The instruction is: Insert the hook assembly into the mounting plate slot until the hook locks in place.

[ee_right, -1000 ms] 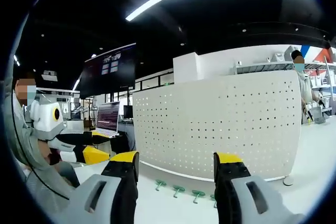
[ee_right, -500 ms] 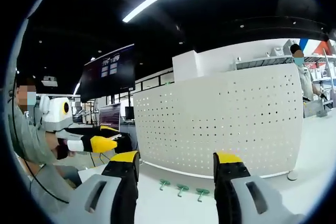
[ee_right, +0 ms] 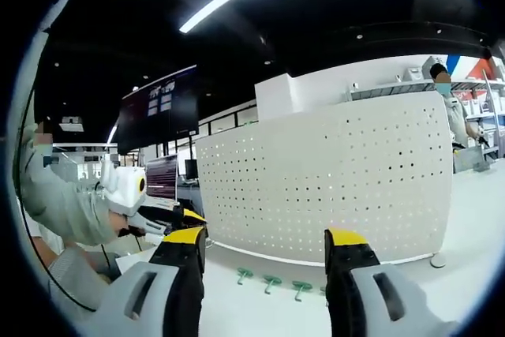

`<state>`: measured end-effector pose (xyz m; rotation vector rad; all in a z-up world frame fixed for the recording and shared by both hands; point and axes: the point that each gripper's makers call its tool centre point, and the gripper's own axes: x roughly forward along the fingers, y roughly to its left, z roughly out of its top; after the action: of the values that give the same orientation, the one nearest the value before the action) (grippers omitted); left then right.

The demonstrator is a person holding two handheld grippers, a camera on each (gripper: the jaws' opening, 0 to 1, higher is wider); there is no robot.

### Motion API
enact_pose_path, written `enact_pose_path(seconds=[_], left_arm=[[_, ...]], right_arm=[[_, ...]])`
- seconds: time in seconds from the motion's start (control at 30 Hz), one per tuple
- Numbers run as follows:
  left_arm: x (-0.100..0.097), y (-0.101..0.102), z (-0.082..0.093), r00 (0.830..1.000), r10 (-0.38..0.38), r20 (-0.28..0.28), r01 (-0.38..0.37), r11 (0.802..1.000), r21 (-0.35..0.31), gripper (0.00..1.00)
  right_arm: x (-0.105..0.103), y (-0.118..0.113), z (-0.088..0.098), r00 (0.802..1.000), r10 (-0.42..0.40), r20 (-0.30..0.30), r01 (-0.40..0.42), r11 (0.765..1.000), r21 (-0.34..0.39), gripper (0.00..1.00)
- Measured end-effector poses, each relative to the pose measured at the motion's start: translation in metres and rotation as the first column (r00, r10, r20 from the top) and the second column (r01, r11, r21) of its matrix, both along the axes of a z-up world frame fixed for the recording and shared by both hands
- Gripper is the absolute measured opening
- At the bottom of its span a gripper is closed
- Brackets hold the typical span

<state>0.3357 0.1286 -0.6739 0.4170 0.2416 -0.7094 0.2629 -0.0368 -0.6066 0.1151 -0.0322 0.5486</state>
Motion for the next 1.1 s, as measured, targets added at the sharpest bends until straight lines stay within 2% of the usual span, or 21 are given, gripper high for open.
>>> enact_pose_path(seconds=[0.33,0.63,0.93,1.1], left_arm=[[0.033,0.009,-0.042,0.995,-0.060,-0.075,0.070,0.988,0.137,0.34],[0.057,0.012,-0.073,0.985,-0.091,-0.144,0.117,0.976,0.185,0.35],[0.073,0.015,-0.095,0.976,-0.103,-0.190,0.142,0.968,0.208,0.35],[0.078,0.020,-0.104,0.975,-0.120,-0.188,0.165,0.954,0.249,0.27]], right_arm=[[0.001,-0.001,-0.003,1.000,-0.007,-0.014,0.007,1.000,-0.004,0.59],[0.004,-0.006,-0.006,0.999,-0.026,-0.029,0.026,1.000,-0.003,0.58],[0.006,-0.009,-0.009,0.998,-0.045,-0.036,0.045,0.999,-0.007,0.58],[0.008,-0.015,-0.008,0.997,-0.070,-0.033,0.070,0.998,-0.007,0.58]])
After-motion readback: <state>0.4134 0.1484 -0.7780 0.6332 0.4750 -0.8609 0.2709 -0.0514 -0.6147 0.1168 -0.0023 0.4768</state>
